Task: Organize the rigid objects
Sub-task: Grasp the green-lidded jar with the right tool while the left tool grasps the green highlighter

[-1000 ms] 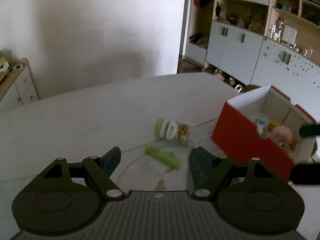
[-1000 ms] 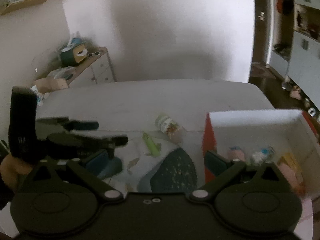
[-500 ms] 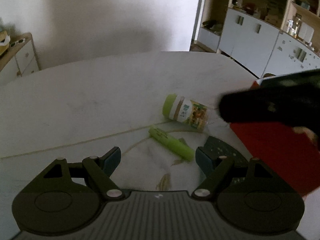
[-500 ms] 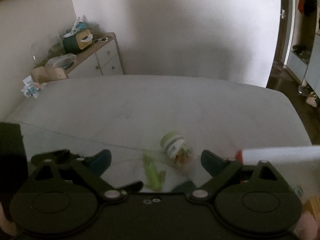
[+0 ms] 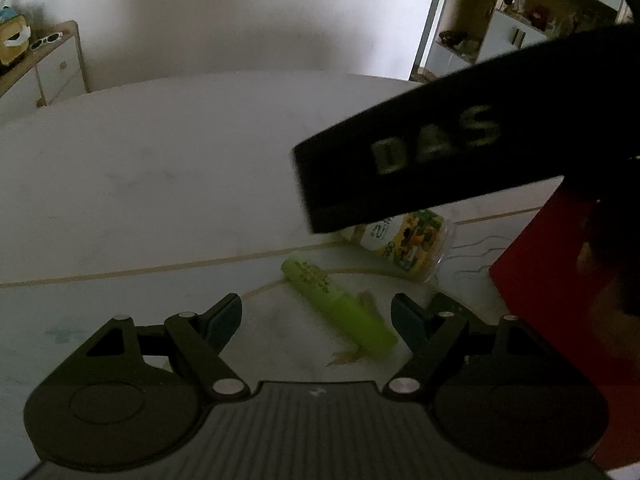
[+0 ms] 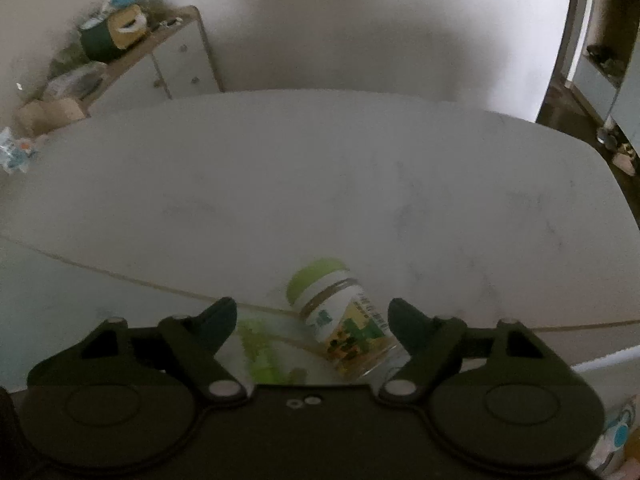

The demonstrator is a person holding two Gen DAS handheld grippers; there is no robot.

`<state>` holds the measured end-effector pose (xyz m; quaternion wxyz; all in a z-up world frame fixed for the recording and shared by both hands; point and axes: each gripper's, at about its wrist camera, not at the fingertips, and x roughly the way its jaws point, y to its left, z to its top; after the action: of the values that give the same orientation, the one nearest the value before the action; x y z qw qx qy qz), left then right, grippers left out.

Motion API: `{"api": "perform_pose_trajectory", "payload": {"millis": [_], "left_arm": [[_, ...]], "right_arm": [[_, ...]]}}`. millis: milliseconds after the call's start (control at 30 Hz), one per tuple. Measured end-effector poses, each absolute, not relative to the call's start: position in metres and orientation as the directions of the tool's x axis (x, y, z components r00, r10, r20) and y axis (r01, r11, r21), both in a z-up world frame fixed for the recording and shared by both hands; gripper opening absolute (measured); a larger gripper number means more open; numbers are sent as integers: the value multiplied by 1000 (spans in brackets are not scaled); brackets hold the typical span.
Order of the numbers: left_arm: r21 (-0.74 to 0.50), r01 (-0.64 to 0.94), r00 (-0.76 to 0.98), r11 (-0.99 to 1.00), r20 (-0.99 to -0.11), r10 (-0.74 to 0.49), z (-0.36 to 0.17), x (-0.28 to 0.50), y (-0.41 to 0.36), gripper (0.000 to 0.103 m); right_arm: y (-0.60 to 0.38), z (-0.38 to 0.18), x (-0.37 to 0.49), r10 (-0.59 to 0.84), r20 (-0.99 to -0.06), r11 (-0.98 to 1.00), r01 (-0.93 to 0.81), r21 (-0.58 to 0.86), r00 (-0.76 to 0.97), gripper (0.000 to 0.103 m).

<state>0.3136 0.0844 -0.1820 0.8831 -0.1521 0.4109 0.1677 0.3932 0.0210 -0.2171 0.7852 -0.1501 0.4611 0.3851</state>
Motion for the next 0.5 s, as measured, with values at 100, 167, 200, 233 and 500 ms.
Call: {"api": "perform_pose_trajectory", "payload": {"millis": [100,167,200,233,500], "left_arm": [[-131,-430,602,893,-779,176,-185,319,84,82],[-122,-434,604,893,-774,188,-186,321,83,82],[-114,-433,604,894,-773,194,-186,322,82,82],[-98,-429,602,898,-772,203,-187,323,80,81],[9,-389,605,921,-752,263,-190,316,64,57]], "right_arm": [[26,-223,396,450,-851,656,-747,108,271,80],[29,-226,395,436,-855,653,-752,86,280,78],[30,-227,395,425,-858,655,-752,73,287,77],[31,-229,396,418,-862,654,-753,67,286,77],[33,-240,400,378,-878,662,-749,35,293,70]]}}
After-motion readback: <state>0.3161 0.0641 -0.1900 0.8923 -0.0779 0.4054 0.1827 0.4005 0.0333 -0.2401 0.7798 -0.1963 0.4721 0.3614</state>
